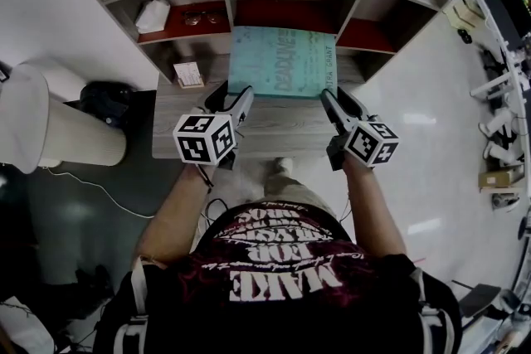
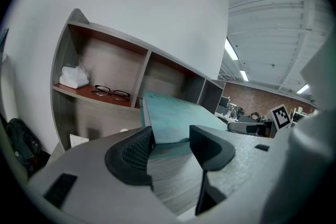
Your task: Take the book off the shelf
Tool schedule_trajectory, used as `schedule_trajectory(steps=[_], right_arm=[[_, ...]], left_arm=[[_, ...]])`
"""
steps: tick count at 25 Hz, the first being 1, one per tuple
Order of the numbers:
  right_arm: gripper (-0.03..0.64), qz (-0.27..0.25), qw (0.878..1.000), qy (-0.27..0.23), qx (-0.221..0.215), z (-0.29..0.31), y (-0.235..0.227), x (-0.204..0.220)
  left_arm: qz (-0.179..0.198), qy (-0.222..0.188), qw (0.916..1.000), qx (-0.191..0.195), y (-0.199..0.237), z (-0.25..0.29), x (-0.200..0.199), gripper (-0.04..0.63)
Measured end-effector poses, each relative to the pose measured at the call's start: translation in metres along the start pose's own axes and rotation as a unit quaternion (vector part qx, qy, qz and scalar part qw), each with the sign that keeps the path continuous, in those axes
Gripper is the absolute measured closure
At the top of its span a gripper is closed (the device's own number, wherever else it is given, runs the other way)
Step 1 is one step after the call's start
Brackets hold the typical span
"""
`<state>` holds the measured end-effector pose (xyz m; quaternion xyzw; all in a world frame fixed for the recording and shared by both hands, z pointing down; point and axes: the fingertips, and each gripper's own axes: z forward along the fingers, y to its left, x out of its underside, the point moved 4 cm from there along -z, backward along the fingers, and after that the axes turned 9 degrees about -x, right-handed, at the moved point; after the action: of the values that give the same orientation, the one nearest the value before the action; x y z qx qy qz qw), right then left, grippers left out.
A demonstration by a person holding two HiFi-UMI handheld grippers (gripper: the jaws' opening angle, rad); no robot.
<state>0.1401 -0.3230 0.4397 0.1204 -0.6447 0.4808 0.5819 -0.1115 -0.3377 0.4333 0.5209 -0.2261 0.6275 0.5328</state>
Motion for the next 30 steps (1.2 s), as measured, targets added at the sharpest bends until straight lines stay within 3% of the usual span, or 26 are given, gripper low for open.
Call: schedule_trajectory(steps=[30], right_arm=[[0.454,0.037,0.996,0.083,0.02,0.01,-0.044,0.076]], left_arm=[[-0.009,0.073,0.9971,-0.017,0.019,0.029,0.083,0.368]])
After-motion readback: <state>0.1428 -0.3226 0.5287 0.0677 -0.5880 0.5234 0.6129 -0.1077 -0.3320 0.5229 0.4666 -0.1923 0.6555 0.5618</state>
